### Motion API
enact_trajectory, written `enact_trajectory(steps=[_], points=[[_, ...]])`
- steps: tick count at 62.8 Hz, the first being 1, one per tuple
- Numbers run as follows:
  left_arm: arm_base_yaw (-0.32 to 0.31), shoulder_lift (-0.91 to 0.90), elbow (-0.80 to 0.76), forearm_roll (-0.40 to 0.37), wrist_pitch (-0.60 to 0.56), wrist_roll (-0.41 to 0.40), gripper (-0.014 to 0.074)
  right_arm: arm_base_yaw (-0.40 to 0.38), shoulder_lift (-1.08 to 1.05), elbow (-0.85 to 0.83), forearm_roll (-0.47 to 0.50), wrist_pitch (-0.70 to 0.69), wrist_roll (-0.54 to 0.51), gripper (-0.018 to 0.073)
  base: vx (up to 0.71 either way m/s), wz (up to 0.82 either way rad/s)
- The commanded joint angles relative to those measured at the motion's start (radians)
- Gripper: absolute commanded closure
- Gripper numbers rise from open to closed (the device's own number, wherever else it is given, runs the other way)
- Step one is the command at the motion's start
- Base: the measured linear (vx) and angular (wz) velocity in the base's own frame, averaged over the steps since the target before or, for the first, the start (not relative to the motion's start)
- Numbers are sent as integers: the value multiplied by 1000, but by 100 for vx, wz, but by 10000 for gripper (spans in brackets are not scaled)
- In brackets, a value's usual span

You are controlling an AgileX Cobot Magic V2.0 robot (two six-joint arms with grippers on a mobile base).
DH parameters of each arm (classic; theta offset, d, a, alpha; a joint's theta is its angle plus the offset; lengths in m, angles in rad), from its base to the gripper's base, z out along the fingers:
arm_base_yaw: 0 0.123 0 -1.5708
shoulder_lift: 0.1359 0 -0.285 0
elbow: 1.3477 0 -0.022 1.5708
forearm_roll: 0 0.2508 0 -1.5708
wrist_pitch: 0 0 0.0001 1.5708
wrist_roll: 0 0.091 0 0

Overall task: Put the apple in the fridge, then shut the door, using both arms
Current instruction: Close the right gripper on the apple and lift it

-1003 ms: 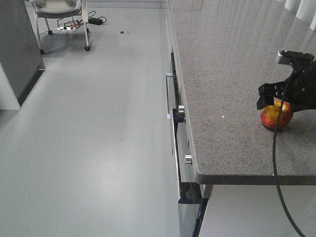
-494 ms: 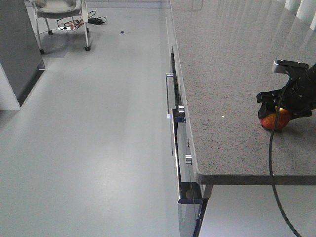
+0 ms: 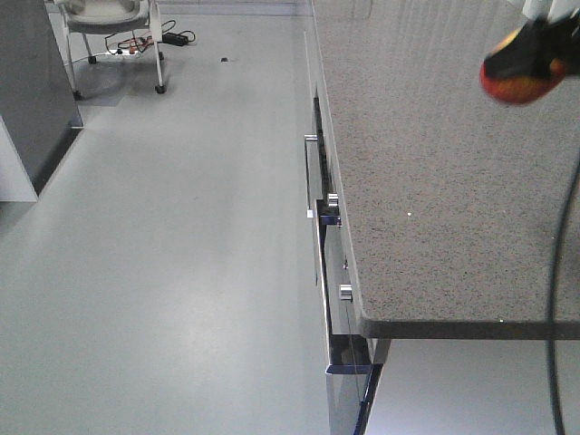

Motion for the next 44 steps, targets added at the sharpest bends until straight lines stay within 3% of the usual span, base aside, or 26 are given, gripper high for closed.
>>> enact_trajectory(steps=[1, 11, 44], points=[[1, -6, 26, -2, -70, -7, 603, -5, -141, -30, 86, 17, -22, 568, 0, 0], [1, -6, 26, -2, -70, -7, 603, -5, -257, -30, 143, 130, -22, 567, 0, 0], [1, -6, 26, -2, -70, -7, 603, -5, -327, -30, 142, 149, -22, 566, 0, 0]])
